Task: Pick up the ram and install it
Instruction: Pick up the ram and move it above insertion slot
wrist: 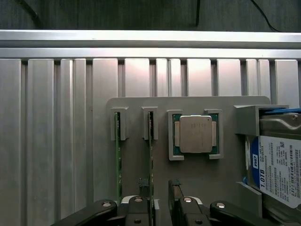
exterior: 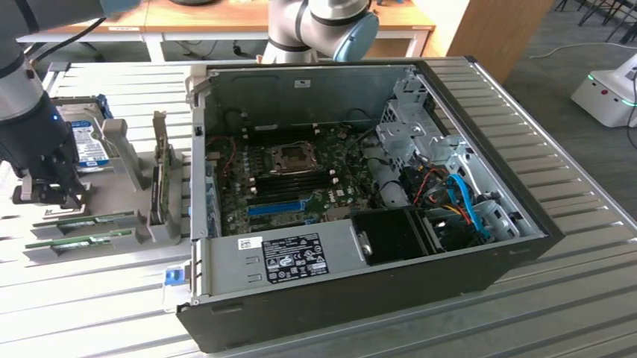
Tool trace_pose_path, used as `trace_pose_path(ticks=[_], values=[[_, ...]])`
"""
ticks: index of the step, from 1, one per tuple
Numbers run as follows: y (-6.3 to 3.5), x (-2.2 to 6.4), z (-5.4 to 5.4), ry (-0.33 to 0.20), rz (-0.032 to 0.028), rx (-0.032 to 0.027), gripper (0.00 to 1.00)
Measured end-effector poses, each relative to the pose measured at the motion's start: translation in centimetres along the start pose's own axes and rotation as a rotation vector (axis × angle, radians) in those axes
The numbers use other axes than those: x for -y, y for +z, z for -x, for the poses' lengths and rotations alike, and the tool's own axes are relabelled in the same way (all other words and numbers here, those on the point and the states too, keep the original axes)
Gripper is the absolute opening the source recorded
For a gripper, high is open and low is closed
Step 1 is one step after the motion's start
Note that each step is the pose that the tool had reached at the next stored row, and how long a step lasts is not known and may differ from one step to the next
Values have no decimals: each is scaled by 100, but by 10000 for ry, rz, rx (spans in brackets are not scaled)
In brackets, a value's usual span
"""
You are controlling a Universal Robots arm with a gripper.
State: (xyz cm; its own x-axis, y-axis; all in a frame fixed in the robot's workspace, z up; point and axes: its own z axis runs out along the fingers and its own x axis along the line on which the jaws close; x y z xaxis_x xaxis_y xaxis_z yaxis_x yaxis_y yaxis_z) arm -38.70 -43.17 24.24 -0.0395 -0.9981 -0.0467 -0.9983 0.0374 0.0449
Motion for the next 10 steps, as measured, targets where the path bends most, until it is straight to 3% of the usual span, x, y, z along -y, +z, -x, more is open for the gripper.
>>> trace_pose_path(ticks=[4,10], values=[[52,2,-2,0,0,0,30],[57,3,-3,0,0,0,30]])
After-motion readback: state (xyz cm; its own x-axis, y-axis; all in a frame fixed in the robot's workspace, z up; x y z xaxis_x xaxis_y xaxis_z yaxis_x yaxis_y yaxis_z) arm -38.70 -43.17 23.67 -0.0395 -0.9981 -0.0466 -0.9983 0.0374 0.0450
